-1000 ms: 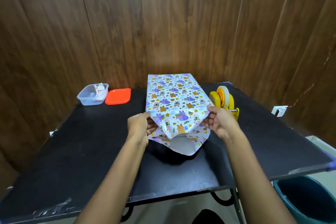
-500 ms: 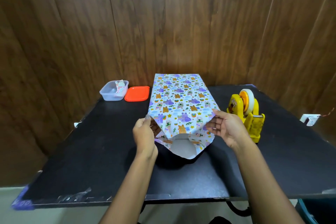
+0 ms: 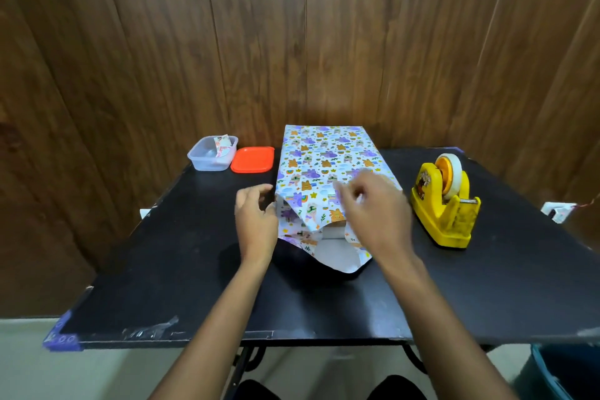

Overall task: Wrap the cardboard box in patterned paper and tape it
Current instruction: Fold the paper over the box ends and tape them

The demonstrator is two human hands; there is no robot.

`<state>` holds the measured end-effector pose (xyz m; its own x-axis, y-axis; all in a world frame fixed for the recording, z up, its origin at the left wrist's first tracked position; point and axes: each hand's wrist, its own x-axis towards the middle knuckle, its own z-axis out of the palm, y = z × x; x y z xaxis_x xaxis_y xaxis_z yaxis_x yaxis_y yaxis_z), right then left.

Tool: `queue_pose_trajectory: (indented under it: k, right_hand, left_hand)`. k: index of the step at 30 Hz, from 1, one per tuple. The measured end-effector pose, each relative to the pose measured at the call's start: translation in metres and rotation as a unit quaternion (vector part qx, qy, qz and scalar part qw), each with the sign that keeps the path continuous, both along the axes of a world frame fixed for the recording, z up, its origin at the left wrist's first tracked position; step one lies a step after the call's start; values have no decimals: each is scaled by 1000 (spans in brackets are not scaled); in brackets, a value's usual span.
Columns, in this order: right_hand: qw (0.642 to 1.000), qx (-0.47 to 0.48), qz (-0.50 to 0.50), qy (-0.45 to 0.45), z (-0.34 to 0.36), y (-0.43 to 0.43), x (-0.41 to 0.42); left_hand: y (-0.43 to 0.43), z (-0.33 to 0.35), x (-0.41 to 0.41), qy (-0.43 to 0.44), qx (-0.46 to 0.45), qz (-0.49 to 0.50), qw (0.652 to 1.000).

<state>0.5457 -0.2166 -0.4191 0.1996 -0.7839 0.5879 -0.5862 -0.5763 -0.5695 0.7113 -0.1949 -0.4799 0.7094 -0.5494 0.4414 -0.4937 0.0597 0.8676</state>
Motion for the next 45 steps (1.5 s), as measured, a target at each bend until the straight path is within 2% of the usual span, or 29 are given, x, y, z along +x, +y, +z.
queue_pose_trajectory:
  k: [2,4,5,8,12,18,24,32,34,37,42,45]
  right_hand:
    - [987,-59,88,123,1,6,30]
    - [954,-72,94,275,-1,3,59]
    - [940,-76,84,323,-2,-1,69]
    - [922,-92,60,372,-2,-6,83]
    - [924,-87,52,369,4,-1,87]
    - [930,-76,53,357,11,0,89]
    - [925,-86,46,368,5,-1,87]
    - [926,-96,46,361,6,-3,87]
    - [928,-94,49,357,6,-4,87]
    - [932,-90,41,348,4,-6,86]
    - [938,-66,48,337,11,-8,88]
    - [930,-84,62,353,10,-8,89]
  left_hand:
    - [-2,-1,5,-57,1,-34,998]
    - [-4,-3,11,-74,1,-73,995]
    - [-5,-4,13,-74,-3,-87,993]
    - [-5,-5,19,-85,-10,-110,990]
    - [-5,-4,30,-135,15,-112,984]
    - [-5,-2,38,-268,51,-69,959]
    - [-3,11,51,-470,67,-81,876]
    - [-3,16,54,-545,45,-127,828]
    - [-3,15,56,-543,47,-137,827]
    - [-1,13,59,-515,47,-144,844]
    - [-4,8,57,-407,36,-155,900]
    - [-8,9,53,-416,53,-118,900]
